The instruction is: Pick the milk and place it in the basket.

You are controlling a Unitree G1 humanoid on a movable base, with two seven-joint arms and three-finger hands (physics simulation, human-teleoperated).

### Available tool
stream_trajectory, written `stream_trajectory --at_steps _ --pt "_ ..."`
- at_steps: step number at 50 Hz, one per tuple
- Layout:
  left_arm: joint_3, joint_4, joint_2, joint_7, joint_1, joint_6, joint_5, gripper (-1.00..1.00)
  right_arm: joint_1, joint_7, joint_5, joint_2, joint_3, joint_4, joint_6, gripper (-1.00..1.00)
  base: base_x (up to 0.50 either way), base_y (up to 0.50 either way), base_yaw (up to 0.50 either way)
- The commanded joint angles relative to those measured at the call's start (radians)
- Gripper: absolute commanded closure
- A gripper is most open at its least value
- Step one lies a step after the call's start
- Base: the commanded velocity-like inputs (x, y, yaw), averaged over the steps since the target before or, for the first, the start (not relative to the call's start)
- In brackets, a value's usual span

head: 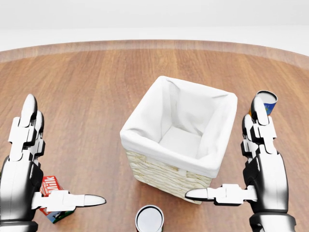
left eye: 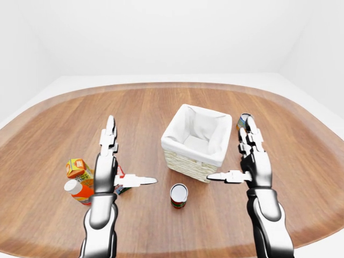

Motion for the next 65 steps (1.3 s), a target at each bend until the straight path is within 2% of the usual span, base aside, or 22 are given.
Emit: stream_trajectory --at_steps 1,2,5,6,7,8,9,10,14,15,16,17,18,22,26,34,36,38,42,46,53,65 --pt "-0.005 0.010 0.000 0.006 -0.012 0.010 0.011 -1.00 0.006 0.001 -0.002 0.001 0.014 0.003 0.000 -1.00 0.00 0.00 0.00" --pt "-0.009 -0.001 -0.001 0.007 -0.013 0.021 0.015 -1.00 0.005 0.004 0.001 0.000 0.014 0.010 0.000 -1.00 0.00 0.00 0.00" --pt "-0.012 0.033 0.003 0.013 -0.033 0.024 0.023 -1.00 0.001 0.007 0.007 -0.001 0.010 0.012 0.000 -1.00 0.00 0.00 0.00" --pt "-0.015 0.047 0.007 0.013 -0.039 0.037 0.035 -1.00 0.002 0.008 0.009 -0.001 0.008 0.009 0.000 -1.00 0.00 0.00 0.00" --pt "-0.015 0.048 0.007 0.013 -0.040 0.038 0.035 -1.00 0.003 0.009 0.011 -0.002 0.007 0.008 0.000 -1.00 0.00 0.00 0.00" --pt "-0.015 0.048 0.007 0.013 -0.040 0.038 0.035 -1.00 0.003 0.010 0.011 -0.002 0.007 0.008 0.000 -1.00 0.00 0.00 0.00" --pt "-0.008 0.112 0.012 0.032 -0.067 0.005 0.041 -1.00 0.001 0.010 0.015 -0.002 0.003 0.015 0.000 -1.00 0.00 0.00 0.00" --pt "-0.004 0.126 0.018 0.043 -0.076 0.000 0.060 -1.00 0.003 0.011 0.014 -0.002 0.003 0.013 0.000 -1.00 0.00 0.00 0.00" --pt "0.019 0.092 0.040 0.021 -0.097 0.020 0.079 -1.00 0.002 0.012 0.009 -0.002 0.006 0.019 0.000 -1.00 0.00 0.00 0.00" --pt "0.025 0.081 0.040 0.010 -0.103 0.036 0.074 -1.00 0.002 0.012 0.011 -0.002 0.005 0.020 0.000 -1.00 0.00 0.00 0.00" --pt "0.031 0.081 0.051 -0.007 -0.114 0.039 0.078 -1.00 0.002 0.011 0.010 -0.002 0.005 0.018 0.000 -1.00 0.00 0.00 0.00" --pt "0.049 0.117 0.065 0.004 -0.144 0.024 0.098 -1.00 0.004 0.012 0.011 -0.001 0.004 0.014 0.000 -1.00 0.00 0.00 0.00" --pt "0.052 0.120 0.064 0.003 -0.146 0.023 0.100 -1.00 0.004 0.012 0.011 -0.001 0.004 0.013 0.000 -1.00 0.00 0.00 0.00" --pt "0.108 0.169 0.113 -0.007 -0.203 0.025 0.130 -1.00 0.005 0.007 0.005 0.000 0.009 0.018 0.000 -1.00 0.00 0.00 0.00" --pt "0.133 0.148 0.124 -0.031 -0.202 0.034 0.135 -1.00 0.005 0.005 0.002 0.000 0.013 0.015 0.000 -1.00 0.00 0.00 0.00" --pt "0.180 0.121 0.153 -0.053 -0.204 0.027 0.202 -1.00 0.007 0.004 -0.001 0.000 0.018 0.008 0.000 -1.00 0.00 0.00 0.00" --pt "0.173 0.134 0.168 -0.079 -0.178 -0.009 0.256 -1.00 0.006 0.003 0.000 0.000 0.016 0.010 0.000 -1.00 0.00 0.00 0.00" --pt "0.174 0.136 0.162 -0.101 -0.160 -0.025 0.283 -1.00 0.003 0.001 -0.001 0.000 0.015 0.015 0.000 -1.00 0.00 0.00 0.00" --pt "0.186 0.146 0.159 -0.122 -0.145 -0.025 0.339 -1.00 0.003 -0.001 -0.004 0.000 0.019 0.017 0.000 -1.00 0.00 0.00 0.00" --pt "0.210 0.097 0.158 -0.191 -0.115 -0.025 0.340 -1.00 0.000 -0.006 -0.002 0.000 0.012 0.016 0.000 -1.00 0.00 0.00 0.00" --pt "0.270 0.017 0.155 -0.248 -0.094 -0.021 0.341 -1.00 0.001 -0.009 -0.004 0.001 0.017 0.016 0.000 -1.00 0.00 0.00 0.00" --pt "0.256 0.108 0.156 -0.218 -0.097 -0.025 0.391 -1.00 -0.002 -0.010 -0.003 0.000 0.014 0.013 0.000 -1.00 0.00 0.00 0.00"
